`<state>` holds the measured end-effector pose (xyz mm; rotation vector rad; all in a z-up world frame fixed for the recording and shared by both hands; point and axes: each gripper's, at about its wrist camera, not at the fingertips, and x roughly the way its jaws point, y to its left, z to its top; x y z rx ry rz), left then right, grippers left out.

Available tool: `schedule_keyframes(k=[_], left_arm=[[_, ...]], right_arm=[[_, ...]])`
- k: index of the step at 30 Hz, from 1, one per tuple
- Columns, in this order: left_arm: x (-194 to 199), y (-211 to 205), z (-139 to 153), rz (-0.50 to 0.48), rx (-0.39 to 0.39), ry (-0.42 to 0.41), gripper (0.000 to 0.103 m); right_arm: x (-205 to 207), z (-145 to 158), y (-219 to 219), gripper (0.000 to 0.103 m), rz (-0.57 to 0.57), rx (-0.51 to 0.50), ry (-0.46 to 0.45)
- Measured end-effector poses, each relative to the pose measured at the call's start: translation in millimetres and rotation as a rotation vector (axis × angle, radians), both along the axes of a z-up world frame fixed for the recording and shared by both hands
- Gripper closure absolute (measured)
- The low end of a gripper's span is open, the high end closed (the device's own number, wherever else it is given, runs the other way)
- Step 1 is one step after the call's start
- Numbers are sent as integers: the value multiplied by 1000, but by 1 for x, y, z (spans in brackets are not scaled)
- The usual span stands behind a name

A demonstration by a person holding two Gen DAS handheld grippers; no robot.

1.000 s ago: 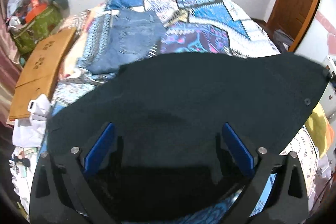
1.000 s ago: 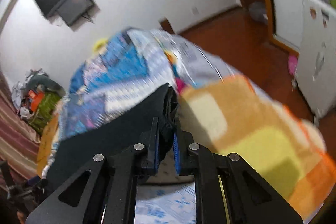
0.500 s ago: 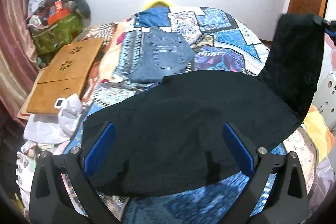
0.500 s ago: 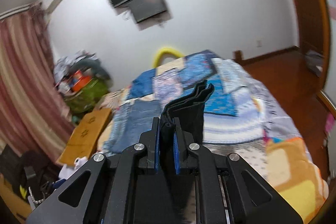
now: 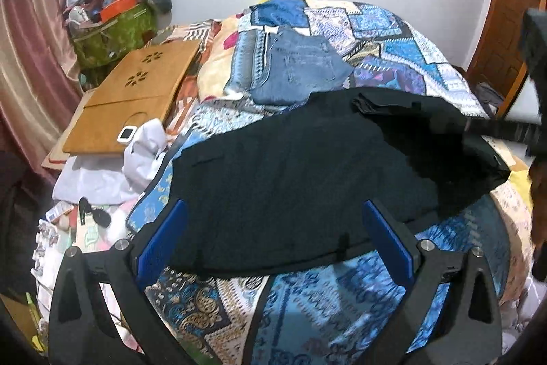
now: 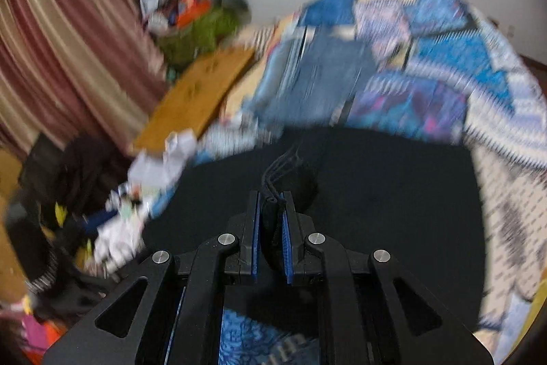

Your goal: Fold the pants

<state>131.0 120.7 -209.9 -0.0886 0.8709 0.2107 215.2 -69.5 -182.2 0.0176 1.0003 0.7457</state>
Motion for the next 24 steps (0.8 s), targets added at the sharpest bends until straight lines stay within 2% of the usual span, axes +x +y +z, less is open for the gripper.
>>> schedule_keyframes(k=[2, 6, 7, 9, 14, 20, 24], left_arm=[[-2, 2, -4, 5, -3, 13, 0], [-1, 2, -4, 12, -7, 19, 0], [1, 2, -3, 12, -9, 17, 0], [5, 0, 1, 8, -11, 8, 0], [25, -10, 18, -24, 8, -23, 0], [65, -29, 36, -96, -16, -49, 0], [100, -44, 43, -142, -20, -53, 0]], right_arm=[[-5, -12, 3, 92, 8, -36, 9], [-10, -16, 12, 84, 23, -82, 8], [-11, -14, 12, 79, 37, -86, 14], [-10, -6, 12, 58, 62, -87, 19], [-12, 22, -8, 41, 23, -84, -94], [11, 54, -51, 35, -87, -83, -237], [31, 59, -74, 33, -144, -115, -287]])
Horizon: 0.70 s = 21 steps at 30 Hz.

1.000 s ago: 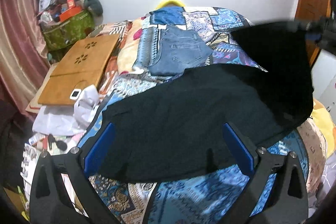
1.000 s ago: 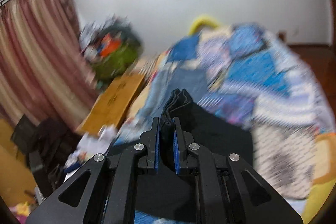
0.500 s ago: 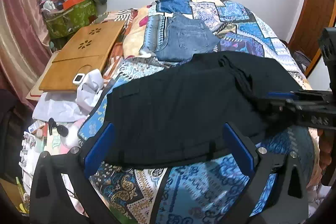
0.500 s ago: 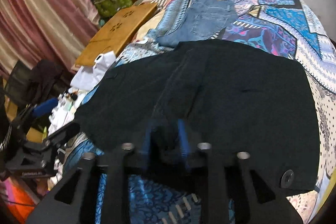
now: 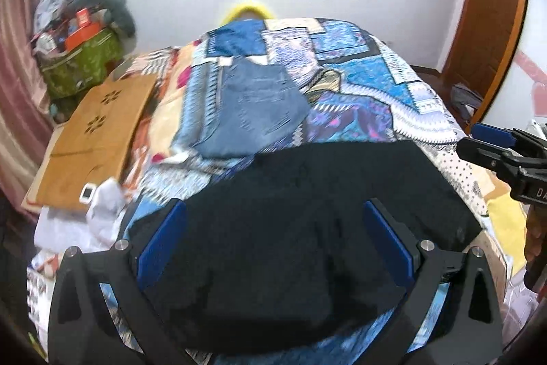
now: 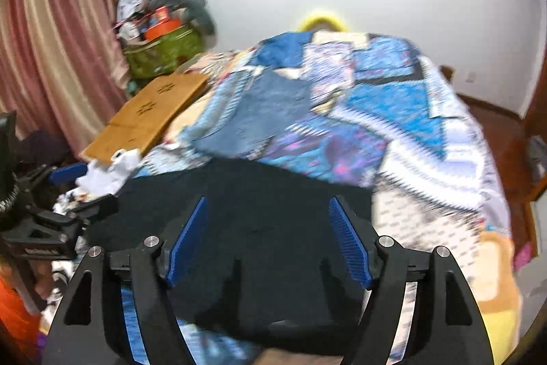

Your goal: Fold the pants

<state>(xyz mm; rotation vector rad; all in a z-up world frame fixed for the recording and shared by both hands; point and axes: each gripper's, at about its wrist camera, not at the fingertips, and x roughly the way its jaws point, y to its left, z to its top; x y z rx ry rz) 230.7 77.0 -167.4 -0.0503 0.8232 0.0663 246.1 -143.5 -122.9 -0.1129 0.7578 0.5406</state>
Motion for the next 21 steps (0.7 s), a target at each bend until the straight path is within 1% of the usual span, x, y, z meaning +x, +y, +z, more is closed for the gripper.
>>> schedule_keyframes(k=[4, 9, 10, 13, 15, 17, 18, 20, 21], left_arm=[[32, -15, -3, -42, 18, 19, 0], [75, -33, -22, -103, 3, 87, 0], [79, -35, -26, -109, 4, 99, 0], [98, -45, -47, -139, 22, 170, 0], [107, -52, -64, -165, 50, 221, 0], [113, -57, -85, -179, 82, 285, 0], [112, -56, -92, -186, 79, 297, 0], [109, -51, -93, -185, 43, 289, 0], [109, -49, -94, -192, 33, 300, 0]], right_arm=[[19, -8, -15, 33, -15, -14, -2], [38, -27, -20, 33, 16, -22, 28], [43, -34, -19, 33, 26, -24, 46], [55, -51, -21, 33, 51, -20, 108], [62, -64, -20, 33, 65, -23, 144], [68, -77, -17, 33, 81, -53, 182], [70, -85, -15, 33, 89, -80, 206], [72, -103, -14, 33, 110, -131, 254], [72, -105, -17, 33, 111, -114, 257]])
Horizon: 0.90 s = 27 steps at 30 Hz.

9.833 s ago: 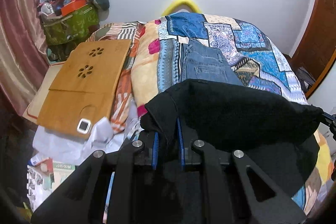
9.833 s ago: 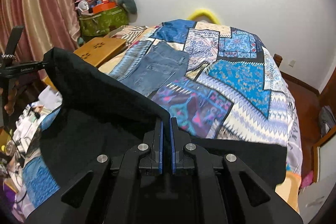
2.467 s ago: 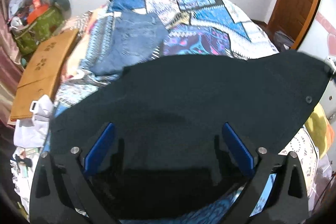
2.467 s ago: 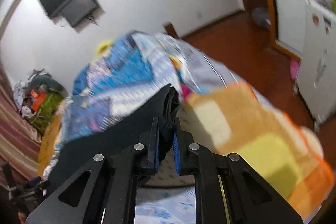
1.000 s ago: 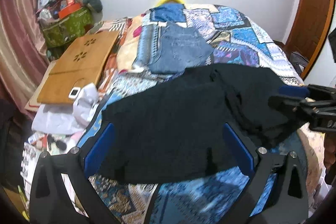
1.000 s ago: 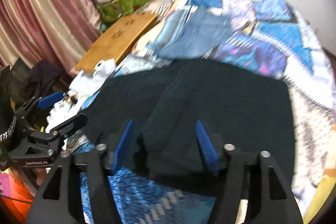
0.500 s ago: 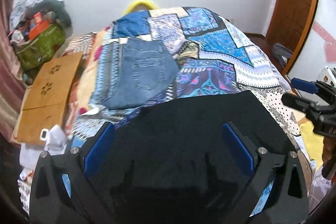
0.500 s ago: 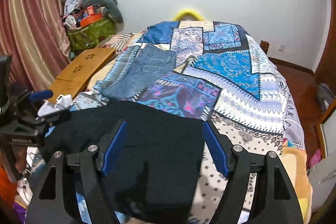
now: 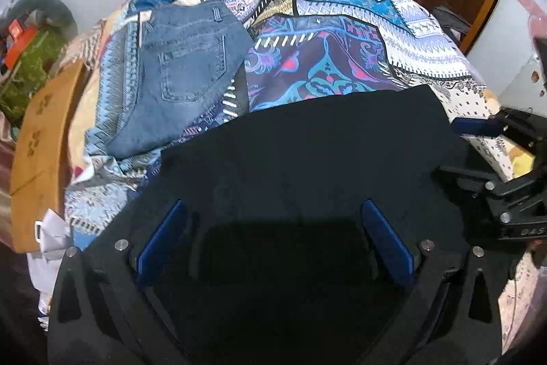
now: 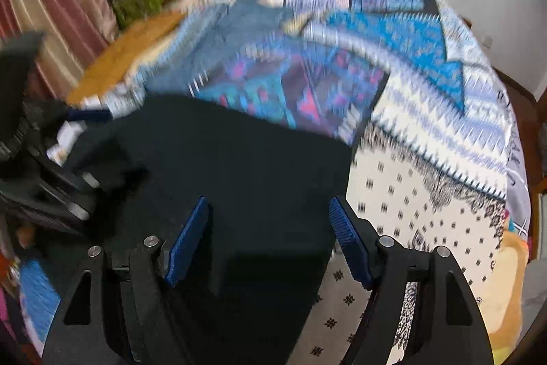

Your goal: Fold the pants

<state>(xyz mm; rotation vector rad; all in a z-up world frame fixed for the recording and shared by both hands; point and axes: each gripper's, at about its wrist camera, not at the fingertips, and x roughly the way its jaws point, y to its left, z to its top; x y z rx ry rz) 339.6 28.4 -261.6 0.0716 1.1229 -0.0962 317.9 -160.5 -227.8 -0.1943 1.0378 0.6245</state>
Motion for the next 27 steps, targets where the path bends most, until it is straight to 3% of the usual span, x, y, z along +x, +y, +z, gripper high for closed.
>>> schedule_keyframes(k=[7, 18, 27], left_arm=[[-16, 2, 3, 1, 27, -27, 0], [-63, 9, 9, 63, 43, -96, 0], [-93, 15, 15, 103, 12, -134, 0]], right_arm=[[-13, 1, -21, 33, -44, 24, 39], [-50, 9, -39, 33, -103, -21, 0], [-82, 22, -44, 31, -164, -60, -71]])
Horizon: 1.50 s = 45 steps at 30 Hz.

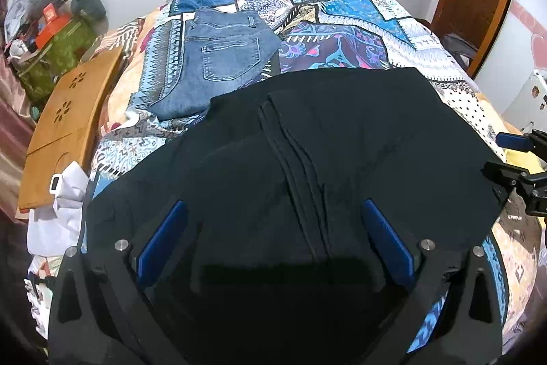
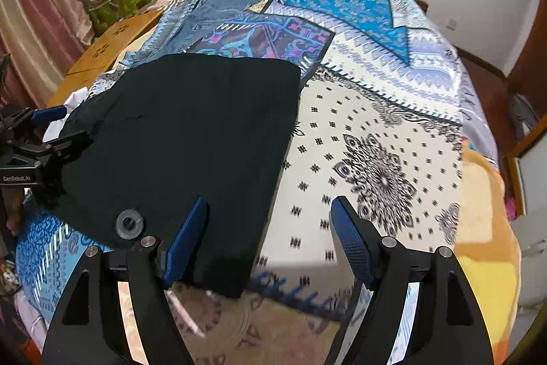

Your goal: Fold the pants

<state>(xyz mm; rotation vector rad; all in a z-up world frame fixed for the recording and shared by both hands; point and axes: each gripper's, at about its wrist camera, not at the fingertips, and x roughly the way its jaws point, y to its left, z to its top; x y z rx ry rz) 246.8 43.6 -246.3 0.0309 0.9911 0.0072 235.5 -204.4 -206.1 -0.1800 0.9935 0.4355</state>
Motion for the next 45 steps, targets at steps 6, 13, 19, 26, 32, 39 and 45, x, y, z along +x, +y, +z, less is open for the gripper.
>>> schedule_keyframes(k=[6, 13, 19, 26, 32, 39, 45], left_arm=[[-24, 10, 20, 27, 62, -48, 0], [-66, 66, 55, 178, 14, -139, 0], [-96, 111, 54, 314, -14, -148, 0], [-119, 157, 8, 452, -160, 6, 0], [-126, 167, -26, 481, -368, 116, 0], [-130, 173, -55, 511, -649, 151, 0], [-118, 182, -67, 531, -720, 160, 0]], right_arm=[[-13, 23, 7, 31, -2, 4, -33], [-27, 70, 35, 30, 39, 88, -150], [-37, 78, 77, 23, 84, 140, -199], [-26, 32, 126, 23, 120, 40, -130], [-26, -6, 131, 23, 142, -30, -52], [-27, -6, 126, 22, 143, 12, -16], [-26, -8, 124, 20, 148, 38, -7]])
